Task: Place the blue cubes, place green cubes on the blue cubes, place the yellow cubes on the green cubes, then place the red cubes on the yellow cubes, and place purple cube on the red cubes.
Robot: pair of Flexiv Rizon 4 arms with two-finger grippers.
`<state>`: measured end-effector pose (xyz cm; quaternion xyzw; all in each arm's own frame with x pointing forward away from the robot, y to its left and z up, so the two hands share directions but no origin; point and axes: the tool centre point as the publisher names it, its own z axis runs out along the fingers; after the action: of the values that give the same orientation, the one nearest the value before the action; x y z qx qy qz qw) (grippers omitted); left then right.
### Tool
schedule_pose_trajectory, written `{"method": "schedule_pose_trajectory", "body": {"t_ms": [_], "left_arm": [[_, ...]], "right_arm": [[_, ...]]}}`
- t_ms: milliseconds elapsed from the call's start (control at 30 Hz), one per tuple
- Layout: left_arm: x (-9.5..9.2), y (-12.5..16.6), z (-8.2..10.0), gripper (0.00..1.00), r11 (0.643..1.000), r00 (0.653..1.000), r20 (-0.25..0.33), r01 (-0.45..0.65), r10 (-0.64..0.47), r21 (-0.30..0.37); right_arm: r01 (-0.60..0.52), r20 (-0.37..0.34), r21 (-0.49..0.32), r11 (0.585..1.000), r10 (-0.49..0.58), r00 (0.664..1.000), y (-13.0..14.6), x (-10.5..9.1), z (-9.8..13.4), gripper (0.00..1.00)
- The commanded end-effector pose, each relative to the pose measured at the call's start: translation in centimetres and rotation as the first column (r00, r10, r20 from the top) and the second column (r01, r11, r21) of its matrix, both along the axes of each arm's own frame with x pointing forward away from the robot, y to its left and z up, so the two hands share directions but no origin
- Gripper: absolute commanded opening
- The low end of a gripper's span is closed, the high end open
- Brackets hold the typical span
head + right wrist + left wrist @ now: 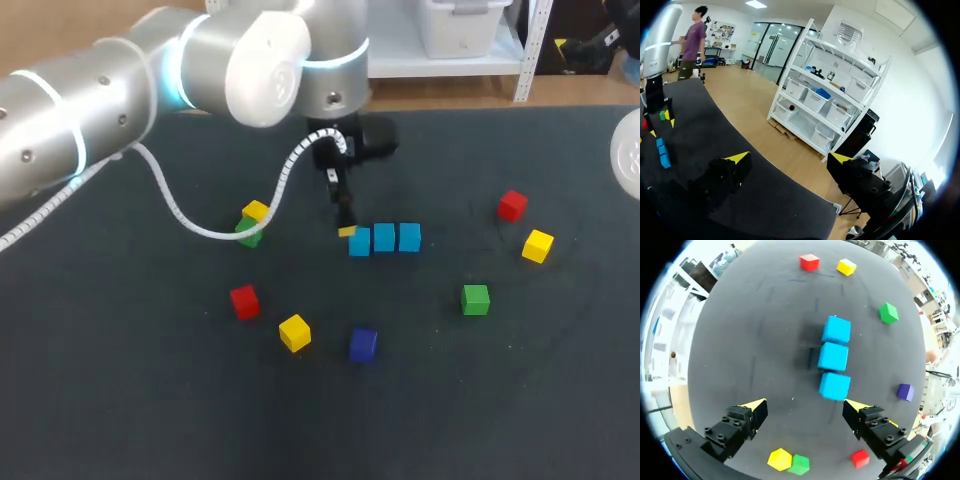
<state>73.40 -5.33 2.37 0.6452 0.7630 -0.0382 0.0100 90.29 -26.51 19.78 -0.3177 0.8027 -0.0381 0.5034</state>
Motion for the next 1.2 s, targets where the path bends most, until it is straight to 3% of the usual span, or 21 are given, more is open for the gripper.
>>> {"method": "schedule_pose_trajectory", "body": {"t_ms": [33,200,400,700,1000,1200], "left_arm": [[-1.0,2.4,1.5,1.0,0.998,0.997,0.039,-0.058,0.059,-0.036],[-1.3,4.7,2.6,1.0,0.979,0.98,0.033,-0.194,0.196,-0.062],[-1.2,6.8,4.0,1.0,0.926,0.932,0.023,-0.357,0.362,-0.125],[-2.0,10.1,4.4,1.0,0.89,0.894,0.049,-0.438,0.446,-0.124],[-2.8,12.5,2.7,1.0,0.873,0.869,0.081,-0.483,0.487,-0.066],[-3.5,13.1,1.5,1.0,0.883,0.881,0.068,-0.468,0.469,-0.033]], "right_arm": [[0.004,-0.001,-0.002,1.0,-0.004,1.0,0.1,-0.1,0.1,1.0],[0.004,-0.001,-0.002,1.0,-0.004,1.0,0.1,-0.1,0.1,1.0],[0.004,-0.001,-0.002,1.0,-0.004,1.0,0.1,-0.1,0.1,1.0],[0.004,-0.001,-0.002,1.0,-0.004,1.0,0.1,-0.1,0.1,1.0],[0.004,-0.001,-0.002,1.0,-0.004,1.0,0.1,-0.1,0.1,1.0],[0.004,-0.001,-0.002,1.0,-0.004,1.0,0.1,-0.1,0.1,1.0]]}}
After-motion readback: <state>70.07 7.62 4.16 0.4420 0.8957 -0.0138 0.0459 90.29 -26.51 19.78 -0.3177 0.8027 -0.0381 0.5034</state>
